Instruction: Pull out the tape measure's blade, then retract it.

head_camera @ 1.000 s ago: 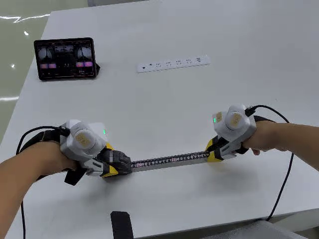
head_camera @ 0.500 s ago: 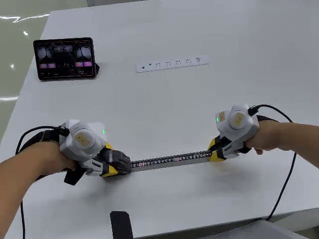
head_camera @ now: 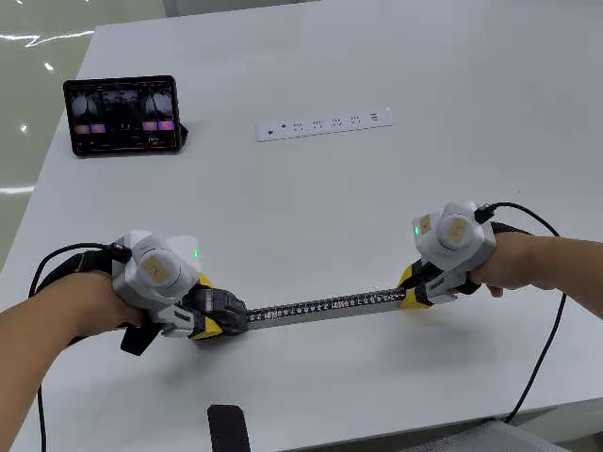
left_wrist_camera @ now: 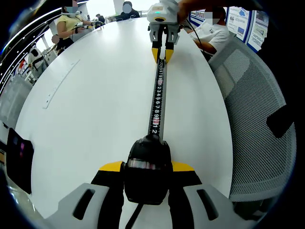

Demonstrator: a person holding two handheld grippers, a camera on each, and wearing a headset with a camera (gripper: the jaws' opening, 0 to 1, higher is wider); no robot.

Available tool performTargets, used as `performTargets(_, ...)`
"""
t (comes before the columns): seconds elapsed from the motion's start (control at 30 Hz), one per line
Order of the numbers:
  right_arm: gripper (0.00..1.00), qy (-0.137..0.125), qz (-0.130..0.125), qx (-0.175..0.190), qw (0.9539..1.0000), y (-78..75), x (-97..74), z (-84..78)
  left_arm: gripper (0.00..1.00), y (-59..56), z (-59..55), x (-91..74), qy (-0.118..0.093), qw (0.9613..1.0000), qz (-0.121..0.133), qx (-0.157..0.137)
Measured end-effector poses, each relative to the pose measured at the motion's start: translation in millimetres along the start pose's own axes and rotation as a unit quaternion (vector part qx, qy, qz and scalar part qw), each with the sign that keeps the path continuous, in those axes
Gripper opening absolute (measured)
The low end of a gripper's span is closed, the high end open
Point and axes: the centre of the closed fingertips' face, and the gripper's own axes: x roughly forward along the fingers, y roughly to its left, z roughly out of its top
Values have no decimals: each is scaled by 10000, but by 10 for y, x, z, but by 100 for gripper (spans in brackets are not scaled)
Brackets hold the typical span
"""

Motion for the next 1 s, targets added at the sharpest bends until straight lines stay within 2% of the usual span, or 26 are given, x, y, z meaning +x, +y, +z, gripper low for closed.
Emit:
performTargets(0.53, 9, -14, -2, 58, 10000, -5, -24, -32, 30, 1, 7, -2, -3, 10000, -1, -13)
performTargets(0.77, 10, 148, 8, -192, 9997, -2, -11, -26, 31, -8, 18, -7, -1, 10000, -20, 44)
performTargets(0.83, 11, 183, 12, -205, 9996, -5, -10, -31, 31, -14, 19, -2, 30, 9999, -14, 170)
performTargets(1.0, 11, 229, 27, -237, 9995, -9, -8, -33, 31, 0, 13, 5, 33, 9998, 17, 178)
